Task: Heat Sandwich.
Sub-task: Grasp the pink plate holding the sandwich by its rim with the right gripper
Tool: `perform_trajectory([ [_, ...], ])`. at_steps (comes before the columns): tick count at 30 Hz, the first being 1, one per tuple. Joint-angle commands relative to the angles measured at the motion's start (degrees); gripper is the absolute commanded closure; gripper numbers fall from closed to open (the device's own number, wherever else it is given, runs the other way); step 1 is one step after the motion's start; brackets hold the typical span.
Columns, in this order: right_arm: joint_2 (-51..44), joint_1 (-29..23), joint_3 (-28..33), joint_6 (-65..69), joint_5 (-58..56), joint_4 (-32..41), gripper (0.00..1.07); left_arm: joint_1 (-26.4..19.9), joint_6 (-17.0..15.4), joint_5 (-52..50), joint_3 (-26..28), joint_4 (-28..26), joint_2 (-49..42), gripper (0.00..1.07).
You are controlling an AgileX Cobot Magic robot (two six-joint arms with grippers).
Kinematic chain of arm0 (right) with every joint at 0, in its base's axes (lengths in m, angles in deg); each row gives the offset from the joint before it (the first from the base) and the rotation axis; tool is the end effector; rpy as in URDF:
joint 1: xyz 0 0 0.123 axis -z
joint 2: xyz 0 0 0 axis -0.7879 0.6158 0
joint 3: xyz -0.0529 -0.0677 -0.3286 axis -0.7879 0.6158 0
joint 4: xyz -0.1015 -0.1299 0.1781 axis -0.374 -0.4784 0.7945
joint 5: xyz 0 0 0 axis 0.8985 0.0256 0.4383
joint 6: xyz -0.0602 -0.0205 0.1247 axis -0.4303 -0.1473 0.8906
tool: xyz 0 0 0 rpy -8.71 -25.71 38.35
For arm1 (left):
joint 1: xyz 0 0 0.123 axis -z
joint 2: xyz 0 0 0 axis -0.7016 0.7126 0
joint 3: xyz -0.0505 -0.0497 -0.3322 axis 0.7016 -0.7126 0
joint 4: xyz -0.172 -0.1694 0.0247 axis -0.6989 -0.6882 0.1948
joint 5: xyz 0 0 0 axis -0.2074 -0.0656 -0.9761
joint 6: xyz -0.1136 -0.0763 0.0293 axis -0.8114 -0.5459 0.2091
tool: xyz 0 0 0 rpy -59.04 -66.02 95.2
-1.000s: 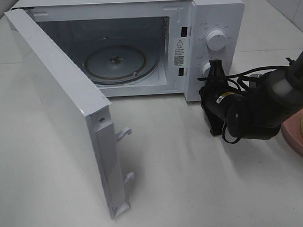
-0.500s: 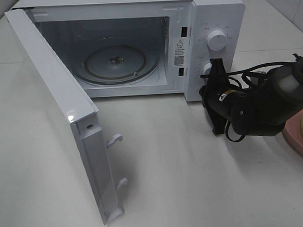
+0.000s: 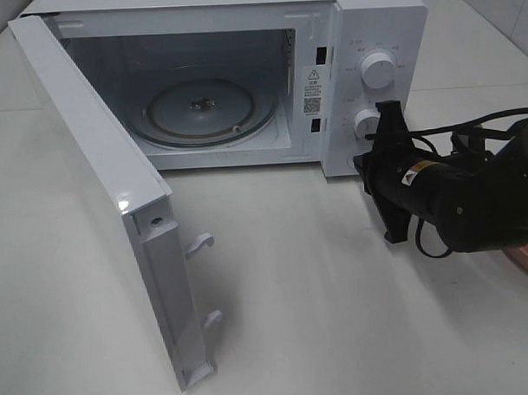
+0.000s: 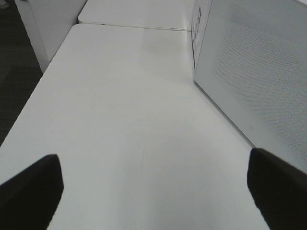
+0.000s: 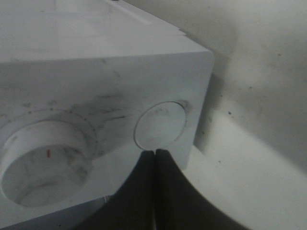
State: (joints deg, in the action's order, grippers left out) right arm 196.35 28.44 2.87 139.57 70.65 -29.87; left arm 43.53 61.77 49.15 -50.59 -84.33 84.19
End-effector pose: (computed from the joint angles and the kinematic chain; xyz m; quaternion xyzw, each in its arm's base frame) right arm 0.3772 0.1312 0.1394 0.5209 0.6443 0.4224 0.3675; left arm -0.0239 -0.0005 0.2532 -0.0359 0.8454 -0.0130 0.5327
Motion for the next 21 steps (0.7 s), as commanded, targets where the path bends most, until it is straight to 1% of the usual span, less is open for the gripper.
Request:
perform_trajectory([
  [1,-2.75,0.11,2.29,0.23,-0.8,-1.09,1.07,-0.06,0.0,-0.29,-0.17,0.0,-1.43,0.09],
  [4,-5.27,0.11,5.67,0.11,-1.2,-1.78,1.06,-0.06,0.0,-0.29,-0.17,0.0,-1.43,0.09],
  [7,-6.99,0.11,7.1,0.11,-2.41,-2.64,1.06,-0.06,0.0,-0.29,-0.17,0.0,-1.43,0.09],
  [8,-8.82,0.11,8.77,0.11,-4.13,-3.38,1.06,-0.06,0.0,-0.29,-0.17,0.0,-1.43,0.09],
  [10,-9.91,0.11,9.57,-0.06,-5.21,-3.72,1.06,-0.06,0.0,-0.29,-0.17,0.0,-1.43,0.09],
  [12,-13.18,0.11,11.34,-0.92,-8.65,-3.72,1.05,-0.06,0.0,-0.29,-0.17,0.0,-1.43,0.09],
  [16,-16.79,0.11,12.38,-2.46,-12.43,-3.72,1.05,-0.06,0.0,-0.29,-0.17,0.0,-1.43,0.09],
  [17,-18.85,0.11,12.38,-3.95,-16.1,-3.72,1.05,-0.06,0.0,-0.29,-0.17,0.0,-1.43,0.09],
  [19,-19.82,0.11,12.32,-4.47,-18.05,-3.72,1.05,-0.06,0.0,-0.29,-0.17,0.0,-1.43,0.09],
  [21,-23.2,0.11,12.32,-6.59,-23.2,-3.61,1.04,-0.06,0.0,-0.29,-0.17,0.0,-1.43,0.09],
])
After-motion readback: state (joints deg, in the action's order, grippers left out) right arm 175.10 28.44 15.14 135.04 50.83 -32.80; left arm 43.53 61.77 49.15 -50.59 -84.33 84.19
